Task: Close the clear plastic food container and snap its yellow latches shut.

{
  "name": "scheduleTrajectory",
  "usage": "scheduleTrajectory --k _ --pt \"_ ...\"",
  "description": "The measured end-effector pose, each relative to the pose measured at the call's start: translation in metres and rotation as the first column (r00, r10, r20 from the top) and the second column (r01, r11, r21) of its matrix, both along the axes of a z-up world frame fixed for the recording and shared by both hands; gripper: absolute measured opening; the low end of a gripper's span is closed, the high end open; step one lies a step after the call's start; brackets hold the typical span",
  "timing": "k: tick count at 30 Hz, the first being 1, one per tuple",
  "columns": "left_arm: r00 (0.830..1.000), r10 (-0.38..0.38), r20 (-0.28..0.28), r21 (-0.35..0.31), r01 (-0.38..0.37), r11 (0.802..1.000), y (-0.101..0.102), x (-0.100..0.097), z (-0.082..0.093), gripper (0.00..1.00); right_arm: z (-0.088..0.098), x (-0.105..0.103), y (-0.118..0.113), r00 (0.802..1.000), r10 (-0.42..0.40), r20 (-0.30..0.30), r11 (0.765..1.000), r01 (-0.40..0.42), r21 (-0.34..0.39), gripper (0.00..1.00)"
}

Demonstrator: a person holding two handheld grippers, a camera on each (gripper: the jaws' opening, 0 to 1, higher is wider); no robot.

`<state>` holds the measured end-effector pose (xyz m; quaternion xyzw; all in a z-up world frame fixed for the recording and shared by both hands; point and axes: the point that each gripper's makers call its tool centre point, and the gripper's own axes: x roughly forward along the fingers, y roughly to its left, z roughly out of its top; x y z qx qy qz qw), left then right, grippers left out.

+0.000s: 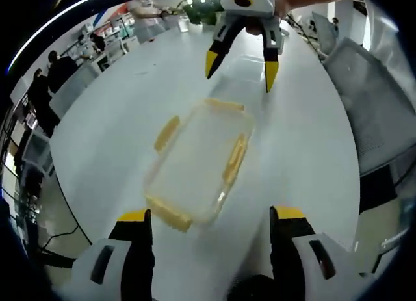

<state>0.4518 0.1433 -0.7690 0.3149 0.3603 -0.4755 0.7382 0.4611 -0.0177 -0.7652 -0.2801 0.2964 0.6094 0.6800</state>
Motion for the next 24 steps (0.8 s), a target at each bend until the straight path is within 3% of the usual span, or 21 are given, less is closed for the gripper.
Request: scheduleTrajectory --k 4,9,24 --pt "0.998 -0.068 -0.001 0.05 0.068 0.996 0.003 -0.002 -0.004 0.73 -0.003 0.003 0.0 1.0 0.007 0.0 1.0 -0.007 -0.008 0.58" --pt "0.997 -0.074 -0.003 0.044 0.074 0.996 0.004 0.0 -0.005 0.72 -0.004 0.007 0.0 1.0 0.002 -0.002 1.0 -0.002 -0.01 0.58" --pt "0.99 -0.143 0.01 0.113 0.14 0.984 0.015 0.014 -0.011 0.68 -0.013 0.006 0.008 0.999 0.05 -0.006 0.998 -0.05 -0.037 0.56"
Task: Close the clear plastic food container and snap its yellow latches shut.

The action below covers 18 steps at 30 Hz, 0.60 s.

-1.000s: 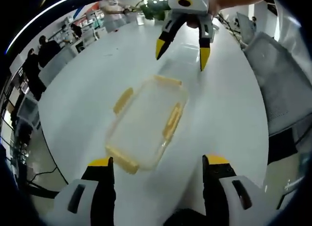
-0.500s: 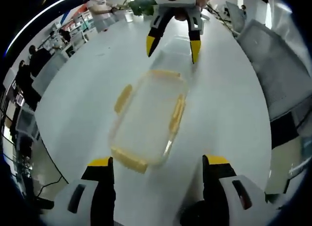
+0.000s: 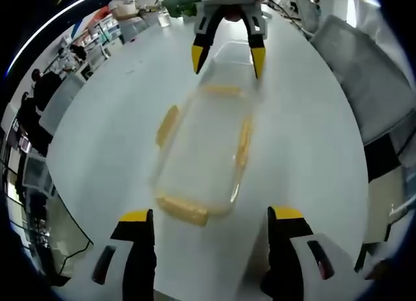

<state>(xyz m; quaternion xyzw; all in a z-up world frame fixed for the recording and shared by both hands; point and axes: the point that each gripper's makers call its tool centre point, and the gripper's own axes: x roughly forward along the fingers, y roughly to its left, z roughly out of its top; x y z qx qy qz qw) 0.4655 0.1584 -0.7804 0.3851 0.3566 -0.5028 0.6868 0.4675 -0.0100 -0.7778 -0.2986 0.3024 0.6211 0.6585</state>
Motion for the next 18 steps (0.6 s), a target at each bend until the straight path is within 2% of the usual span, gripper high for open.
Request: scheduleTrajectory --k 8,11,14,18 --pt "0.999 -0.023 0.022 0.033 0.023 0.999 0.006 0.015 -0.001 0.65 -0.004 0.0 0.003 1.0 0.01 0.002 1.0 -0.01 -0.015 0.55" --pt "0.999 -0.03 0.028 0.036 0.029 0.999 0.006 0.02 -0.001 0.65 -0.003 0.006 0.003 1.0 0.0 0.028 1.0 0.0 -0.015 0.45" --pt "0.998 -0.052 0.039 0.047 0.051 0.998 0.005 0.025 -0.001 0.65 -0.003 0.006 0.008 1.0 0.002 0.014 1.0 -0.002 0.001 0.52" --pt "0.997 -0.067 0.034 0.061 0.065 0.996 0.005 0.027 -0.005 0.64 -0.009 0.007 0.006 0.999 0.021 0.038 0.999 -0.02 -0.034 0.49"
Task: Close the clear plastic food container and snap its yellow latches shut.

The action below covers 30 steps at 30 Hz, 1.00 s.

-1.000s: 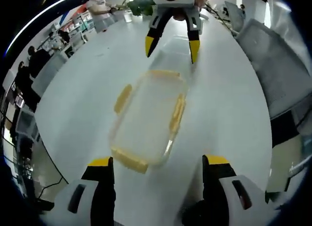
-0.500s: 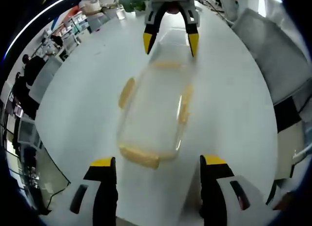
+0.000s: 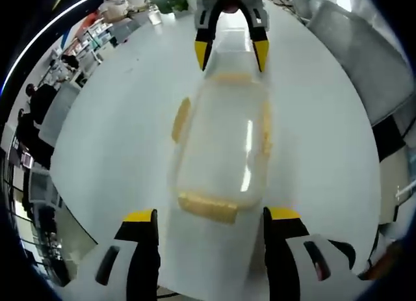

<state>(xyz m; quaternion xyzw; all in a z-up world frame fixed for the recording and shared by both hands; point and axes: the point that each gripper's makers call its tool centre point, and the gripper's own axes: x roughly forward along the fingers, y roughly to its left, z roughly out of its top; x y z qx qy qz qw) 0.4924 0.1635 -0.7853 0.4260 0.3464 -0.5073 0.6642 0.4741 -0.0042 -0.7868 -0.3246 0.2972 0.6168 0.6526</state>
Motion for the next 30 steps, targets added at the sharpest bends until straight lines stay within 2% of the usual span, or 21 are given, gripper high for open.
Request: scheduleTrajectory --k 12,18,30 --pt "0.999 -0.037 -0.016 0.02 0.037 0.999 0.003 0.006 -0.006 0.62 -0.008 0.001 0.0 1.0 -0.007 -0.014 1.0 0.007 -0.016 0.5" --pt "0.999 -0.054 -0.005 0.034 0.054 0.998 0.004 0.012 -0.007 0.62 -0.013 0.002 0.0 1.0 -0.017 -0.02 0.999 0.016 -0.031 0.49" --pt "0.994 -0.099 -0.05 0.03 0.101 0.994 0.001 0.012 -0.01 0.58 -0.017 0.003 0.003 0.999 -0.028 -0.034 0.999 0.027 -0.032 0.49"
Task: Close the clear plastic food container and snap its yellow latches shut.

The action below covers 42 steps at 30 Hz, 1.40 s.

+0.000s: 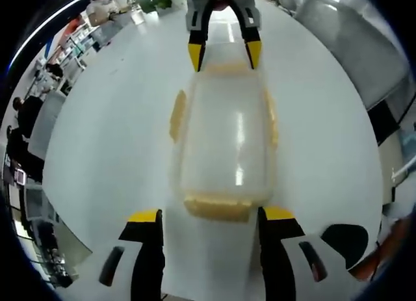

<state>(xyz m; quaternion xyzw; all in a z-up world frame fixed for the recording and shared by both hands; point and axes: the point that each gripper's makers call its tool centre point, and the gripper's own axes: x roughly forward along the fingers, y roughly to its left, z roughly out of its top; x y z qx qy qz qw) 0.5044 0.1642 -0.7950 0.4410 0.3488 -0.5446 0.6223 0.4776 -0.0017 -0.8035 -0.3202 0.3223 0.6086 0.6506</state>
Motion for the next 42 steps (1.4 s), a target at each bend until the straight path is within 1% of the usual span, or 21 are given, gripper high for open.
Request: scheduleTrajectory --k 5,9,12,15,18,22,24,26,29,32,34,35,38,42 --pt "1.0 -0.009 -0.012 -0.003 0.009 1.0 -0.002 0.0 0.0 0.57 -0.001 0.0 0.0 1.0 -0.007 -0.016 1.0 0.007 0.002 0.48" --pt "0.999 -0.035 -0.036 -0.001 0.035 0.999 -0.004 -0.002 -0.002 0.54 -0.001 0.0 0.0 1.0 -0.003 -0.021 1.0 0.003 0.002 0.48" --pt "0.998 -0.035 -0.052 -0.004 0.035 0.999 -0.007 -0.003 -0.003 0.53 -0.001 -0.001 0.001 1.0 0.005 -0.021 1.0 -0.005 0.002 0.48" --pt "0.995 -0.044 -0.092 0.002 0.044 0.999 -0.008 -0.009 -0.005 0.47 -0.001 -0.001 0.001 1.0 0.007 -0.022 1.0 -0.007 0.002 0.47" --pt "0.995 -0.054 -0.082 -0.002 0.054 0.999 -0.008 -0.008 -0.004 0.47 -0.001 -0.001 0.001 1.0 0.011 -0.021 1.0 -0.011 0.004 0.47" --pt "0.994 -0.059 -0.093 -0.003 0.059 0.998 -0.008 -0.01 -0.005 0.45 0.0 -0.001 0.001 1.0 0.013 -0.022 1.0 -0.013 0.003 0.46" --pt "0.993 -0.062 -0.098 0.001 0.063 0.998 -0.007 -0.011 -0.005 0.44 0.0 -0.001 0.001 1.0 0.022 -0.021 1.0 -0.022 0.004 0.4" --pt "0.993 -0.066 -0.097 0.0 0.066 0.998 -0.007 -0.011 -0.005 0.44 -0.001 0.0 0.0 1.0 0.022 -0.018 1.0 -0.022 0.002 0.37" --pt "0.993 -0.06 -0.1 0.002 0.06 0.998 -0.007 -0.01 -0.006 0.45 -0.002 0.001 0.0 1.0 0.025 -0.017 1.0 -0.025 -0.001 0.37" --pt "0.99 -0.065 -0.128 0.006 0.067 0.998 -0.007 -0.014 -0.007 0.41 -0.002 0.002 0.0 1.0 0.026 -0.017 1.0 -0.026 -0.004 0.37" --pt "0.989 -0.07 -0.129 0.007 0.072 0.997 -0.007 -0.013 -0.007 0.41 -0.002 0.002 0.0 1.0 0.026 -0.018 1.0 -0.026 -0.008 0.37" --pt "0.988 -0.078 -0.132 0.012 0.08 0.997 -0.008 -0.013 -0.007 0.41 -0.001 0.001 0.001 1.0 0.026 -0.018 1.0 -0.026 -0.011 0.37" --pt "0.986 -0.07 -0.151 0.028 0.075 0.997 -0.009 -0.013 -0.008 0.41 -0.002 0.002 0.001 0.999 0.03 -0.021 0.999 -0.03 -0.024 0.37" --pt "0.986 -0.066 -0.154 0.035 0.072 0.997 -0.008 -0.013 -0.008 0.41 -0.002 0.002 0.0 0.999 0.043 -0.021 0.998 -0.044 -0.043 0.37"
